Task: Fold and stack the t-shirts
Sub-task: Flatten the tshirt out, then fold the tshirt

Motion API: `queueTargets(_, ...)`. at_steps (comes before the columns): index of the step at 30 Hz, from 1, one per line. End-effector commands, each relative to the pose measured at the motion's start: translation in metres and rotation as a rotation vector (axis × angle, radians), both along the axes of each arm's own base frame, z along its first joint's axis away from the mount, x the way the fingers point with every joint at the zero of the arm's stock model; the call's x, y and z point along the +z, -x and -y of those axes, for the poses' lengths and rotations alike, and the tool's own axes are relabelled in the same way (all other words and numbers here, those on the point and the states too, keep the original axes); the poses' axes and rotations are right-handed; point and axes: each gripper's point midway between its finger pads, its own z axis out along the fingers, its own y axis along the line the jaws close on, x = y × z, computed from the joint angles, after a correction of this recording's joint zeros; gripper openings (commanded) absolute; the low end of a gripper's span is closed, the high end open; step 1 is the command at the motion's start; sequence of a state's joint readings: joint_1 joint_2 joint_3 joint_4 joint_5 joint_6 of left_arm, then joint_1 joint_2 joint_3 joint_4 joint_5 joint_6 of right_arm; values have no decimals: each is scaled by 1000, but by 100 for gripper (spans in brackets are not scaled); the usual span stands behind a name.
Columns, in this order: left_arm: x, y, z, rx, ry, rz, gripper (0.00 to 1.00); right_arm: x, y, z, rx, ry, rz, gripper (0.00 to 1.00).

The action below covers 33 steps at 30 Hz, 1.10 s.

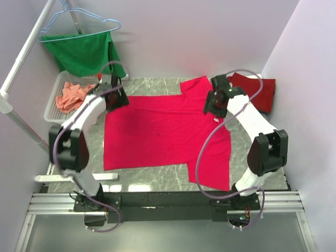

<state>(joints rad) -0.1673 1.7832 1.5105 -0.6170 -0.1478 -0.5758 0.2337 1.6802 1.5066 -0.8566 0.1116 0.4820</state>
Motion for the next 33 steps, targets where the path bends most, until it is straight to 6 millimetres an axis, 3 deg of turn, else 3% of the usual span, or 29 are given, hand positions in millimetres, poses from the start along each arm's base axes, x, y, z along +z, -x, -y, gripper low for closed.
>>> queueTargets(1, -10, 74, -9, 80, -48, -61, 75, -13, 29, -11, 10, 23, -9, 64)
queueTargets(2, -25, 96, -17, 105, -72, -105, 75, -9, 35, -12, 13, 15, 4, 64)
queueTargets(3, -14, 108, -19, 139, -51, -74, 74, -17, 45, -15, 21, 18, -14, 63)
queueTargets(5, -29, 142, -33, 202, -78, -132, 70, -16, 54, -16, 20, 8, -5, 63)
queueTargets(6, -22, 152, -39, 270, -67, -101, 68, -23, 63, -14, 19, 14, -23, 63)
queueTargets(9, -30, 186, -55, 373, -82, -124, 62, -28, 80, -12, 18, 14, -31, 63)
queueTargets(14, -56, 232, -63, 465, -73, -221, 60, -34, 100, -6, 9, 13, -38, 62)
queueTargets(18, -51, 246, -51, 479, 5, -220, 55, -43, 114, -2, 5, 19, -59, 62)
queueTargets(23, -63, 263, -51, 550, 14, -272, 43, -47, 121, -2, 9, 4, -65, 62)
queueTargets(33, -71, 276, -71, 789, -21, -214, 42, -59, 124, -4, 33, 15, -109, 61)
